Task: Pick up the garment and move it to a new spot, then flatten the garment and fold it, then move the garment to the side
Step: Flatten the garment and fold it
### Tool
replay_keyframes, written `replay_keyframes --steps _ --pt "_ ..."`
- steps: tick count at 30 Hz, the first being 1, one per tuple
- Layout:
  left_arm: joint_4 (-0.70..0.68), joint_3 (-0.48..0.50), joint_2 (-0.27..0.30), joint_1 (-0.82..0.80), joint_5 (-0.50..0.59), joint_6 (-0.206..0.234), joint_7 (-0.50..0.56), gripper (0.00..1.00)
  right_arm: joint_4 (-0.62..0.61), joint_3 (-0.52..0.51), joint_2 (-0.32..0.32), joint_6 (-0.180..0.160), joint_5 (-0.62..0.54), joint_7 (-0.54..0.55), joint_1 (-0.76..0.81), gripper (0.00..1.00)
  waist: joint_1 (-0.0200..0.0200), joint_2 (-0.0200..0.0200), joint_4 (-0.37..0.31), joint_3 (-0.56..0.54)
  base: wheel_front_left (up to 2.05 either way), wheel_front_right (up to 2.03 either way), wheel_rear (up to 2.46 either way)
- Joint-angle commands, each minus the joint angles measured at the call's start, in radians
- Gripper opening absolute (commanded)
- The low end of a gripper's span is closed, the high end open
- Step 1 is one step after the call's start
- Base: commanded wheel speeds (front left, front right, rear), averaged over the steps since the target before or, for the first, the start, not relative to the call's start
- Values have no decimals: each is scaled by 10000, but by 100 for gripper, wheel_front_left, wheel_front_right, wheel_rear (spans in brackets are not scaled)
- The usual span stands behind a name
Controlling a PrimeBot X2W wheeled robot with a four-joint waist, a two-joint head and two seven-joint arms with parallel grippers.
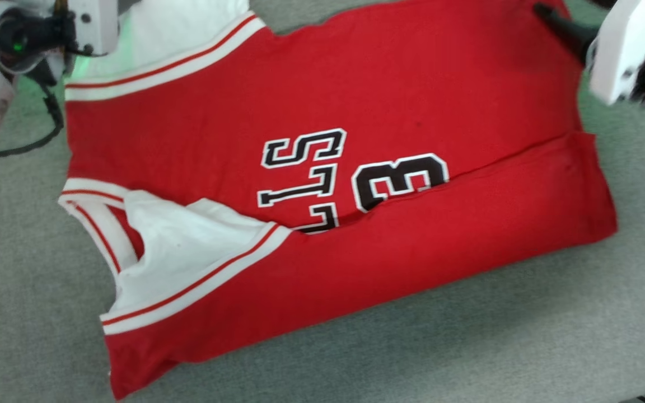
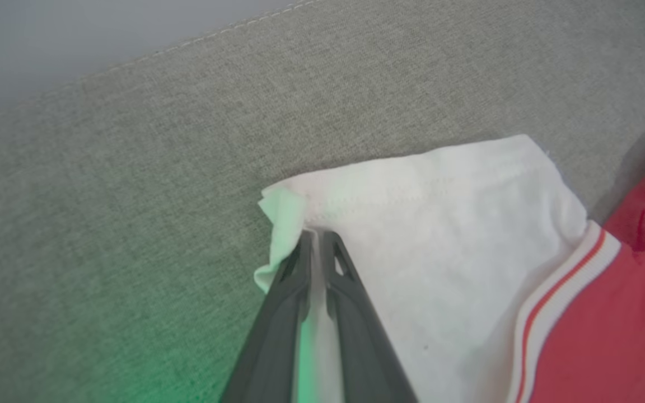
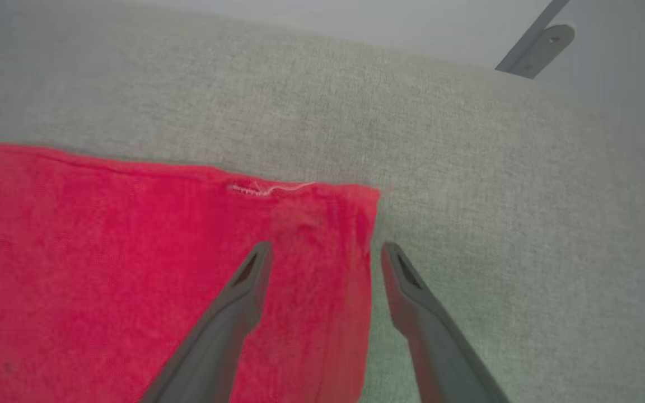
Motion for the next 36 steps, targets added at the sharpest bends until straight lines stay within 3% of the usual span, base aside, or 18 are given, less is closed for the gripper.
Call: replay_keyframes --steps 1,8,12,13,14,15,23,29,36 --pt "-133 -156 -102 180 -94 -35 54 13 480 -111 -10 -18 278 237 -416 100 0 -1 335 323 0 0 0" --pt "-473 -367 -27 128 -167 -6 -9 11 2098 242 8 -18 812 1252 -1367 100 0 -1 591 576 0 0 0" --pt "-661 -437 -16 105 -210 -4 -85 11 2376 557 12 -18 948 1043 -1500 100 0 -1 668 643 0 0 0" --pt "-702 -446 -29 96 -270 -4 -120 11 2362 691 2 -16 1005 983 -1523 41 0 -1 682 646 0 0 0" --pt "-740 -457 -50 87 -306 -4 -133 11 2388 774 -4 -16 1136 978 -1516 15 0 -1 695 640 0 0 0" --pt "-778 -468 -68 80 -334 -6 -159 10 2379 886 -16 -13 1254 964 -1499 0 0 -1 708 624 0 0 0" --pt "-1576 -202 -176 352 -960 -17 -1315 0 2094 1583 -664 -18 1771 -92 -1210 0 0 -1 1018 -321 0 0 0" --pt "-3043 -236 382 1335 -1328 -15 -2320 0 1260 2467 -1426 -18 2189 -717 -259 0 0 -1 1431 -1748 0 0 0" --pt "-5540 -331 1455 2898 -1717 -16 -3407 0 -53 3054 -2731 -18 2834 -1242 1273 0 0 -1 1907 -2985 0 0 0"
